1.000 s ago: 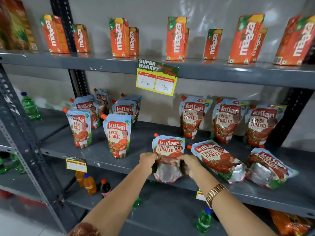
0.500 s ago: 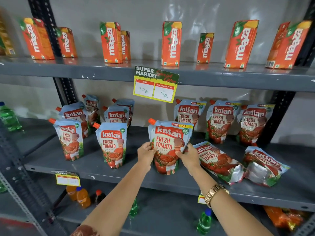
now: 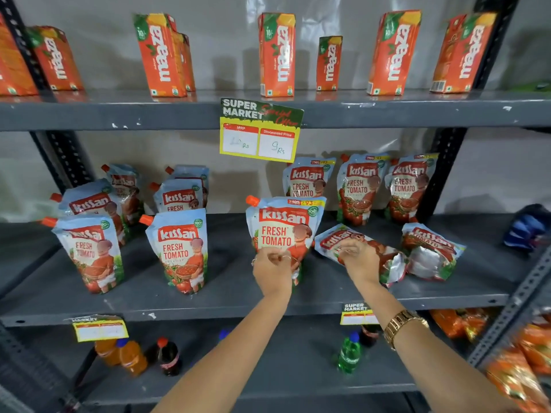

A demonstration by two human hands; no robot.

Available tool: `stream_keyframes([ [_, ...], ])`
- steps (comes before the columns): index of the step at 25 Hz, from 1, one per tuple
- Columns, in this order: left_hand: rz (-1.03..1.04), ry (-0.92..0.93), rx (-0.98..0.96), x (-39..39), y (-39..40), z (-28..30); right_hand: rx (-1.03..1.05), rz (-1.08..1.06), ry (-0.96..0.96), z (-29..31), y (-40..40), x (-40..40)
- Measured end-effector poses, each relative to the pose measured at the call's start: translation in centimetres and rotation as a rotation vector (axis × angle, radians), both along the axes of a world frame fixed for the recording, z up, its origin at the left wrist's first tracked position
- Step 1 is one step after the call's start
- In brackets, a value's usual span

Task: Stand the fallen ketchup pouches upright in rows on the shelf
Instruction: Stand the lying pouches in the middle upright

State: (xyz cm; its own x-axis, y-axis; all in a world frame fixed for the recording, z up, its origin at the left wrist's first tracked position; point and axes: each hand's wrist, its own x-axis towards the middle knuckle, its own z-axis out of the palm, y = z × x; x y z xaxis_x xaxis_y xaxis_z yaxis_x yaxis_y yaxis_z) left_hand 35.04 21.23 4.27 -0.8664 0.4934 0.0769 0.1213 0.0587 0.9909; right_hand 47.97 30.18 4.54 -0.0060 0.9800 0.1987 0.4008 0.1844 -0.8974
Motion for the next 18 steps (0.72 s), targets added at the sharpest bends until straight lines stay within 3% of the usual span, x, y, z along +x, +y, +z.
stream_keyframes([
  [8, -0.255, -0.226, -0.164, 5.6, 3.7, -1.5, 0.117, -0.093, -0.165, 1.1, 3.3, 6.4],
  [11, -0.29, -0.392, -0.23, 7.4, 6.2, -1.9, 0.026, -0.006, -0.347, 1.0, 5.5, 7.8],
  [14, -0.296, -0.439, -0.292, 9.1, 8.0, -2.0, -0.124, 0.091, -0.542, 1.0, 6.9, 8.7],
  [18, -0.215, -0.479, -0.269, 10.6, 10.3, -2.5, -0.115, 0.178, -0.74, 1.7, 8.0, 9.1],
])
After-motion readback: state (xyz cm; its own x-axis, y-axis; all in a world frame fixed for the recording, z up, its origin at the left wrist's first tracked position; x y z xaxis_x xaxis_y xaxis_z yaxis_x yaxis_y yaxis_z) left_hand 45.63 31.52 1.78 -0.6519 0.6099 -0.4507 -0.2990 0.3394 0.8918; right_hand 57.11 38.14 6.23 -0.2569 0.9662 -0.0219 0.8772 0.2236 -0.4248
